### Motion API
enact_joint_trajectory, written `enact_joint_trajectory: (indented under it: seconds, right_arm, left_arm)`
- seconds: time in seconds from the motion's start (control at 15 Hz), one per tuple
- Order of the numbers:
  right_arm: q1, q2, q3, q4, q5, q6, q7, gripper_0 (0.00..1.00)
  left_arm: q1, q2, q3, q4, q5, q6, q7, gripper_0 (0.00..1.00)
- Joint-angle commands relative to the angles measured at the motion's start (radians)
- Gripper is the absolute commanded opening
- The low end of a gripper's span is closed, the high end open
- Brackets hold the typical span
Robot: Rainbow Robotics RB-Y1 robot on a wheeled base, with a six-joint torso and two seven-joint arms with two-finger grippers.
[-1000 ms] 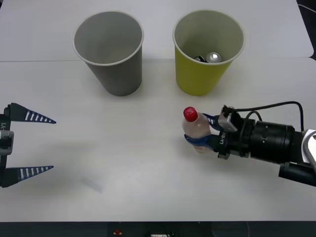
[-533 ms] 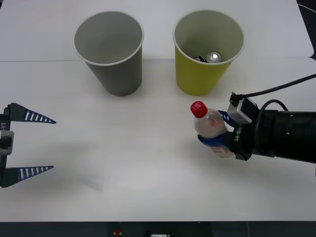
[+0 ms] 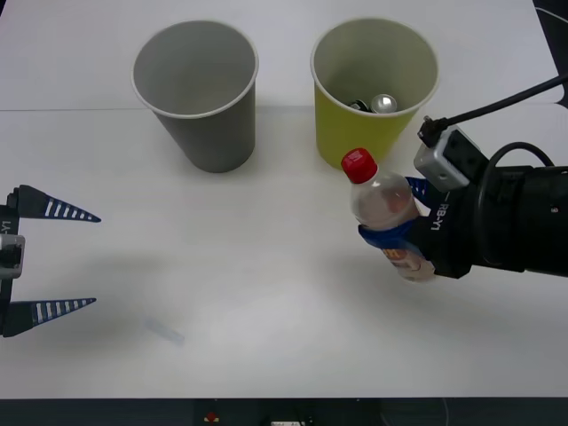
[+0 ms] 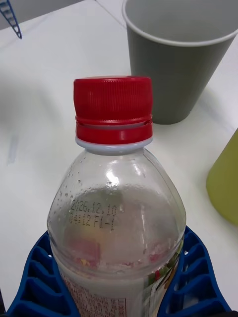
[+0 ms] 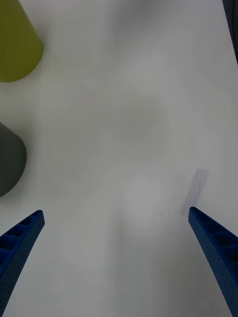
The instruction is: Put the can into the green bin and the plastic bottle into the gray bin
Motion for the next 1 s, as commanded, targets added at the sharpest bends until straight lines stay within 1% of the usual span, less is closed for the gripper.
enact_joint_trajectory:
  seconds: [0.07, 0.2, 0.33, 0.47, 0.6, 0.67, 0.8, 1.0]
  right_arm:
    - [-0.069, 0.0, 0.004, -0.017, 0.003, 0.0, -0.084, 0.0]
    - [-0.108, -0.004, 0.027, -0.017, 0.012, 0.0, -0.138, 0.0]
    - [-0.174, -0.001, 0.043, -0.004, 0.026, 0.0, -0.145, 0.0]
    - [-0.265, 0.003, 0.064, 0.045, 0.035, 0.0, -0.145, 0.0]
    - [-0.357, 0.006, 0.115, 0.091, 0.063, 0.0, -0.213, 0.0]
    - [-0.401, 0.01, 0.152, 0.105, 0.1, 0.0, -0.228, 0.0]
    - [-0.47, 0.04, 0.181, 0.163, 0.154, 0.0, -0.228, 0.0]
    - [-0.569, 0.082, 0.199, 0.267, 0.187, 0.0, -0.228, 0.0]
  left_arm:
    - [0.0, 0.0, 0.0, 0.0, 0.0, 0.0, 0.0, 1.0]
    - [0.0, 0.0, 0.0, 0.0, 0.0, 0.0, 0.0, 1.0]
    - [0.0, 0.0, 0.0, 0.0, 0.0, 0.0, 0.0, 1.0]
    - [0.0, 0.0, 0.0, 0.0, 0.0, 0.0, 0.0, 1.0]
    - [0.0, 0.0, 0.0, 0.0, 0.0, 0.0, 0.0, 1.0]
    - [0.0, 0.0, 0.0, 0.0, 0.0, 0.0, 0.0, 1.0]
    - [0.0, 0.0, 0.0, 0.0, 0.0, 0.0, 0.0, 1.0]
    - [0.0, 0.0, 0.0, 0.0, 0.0, 0.0, 0.0, 1.0]
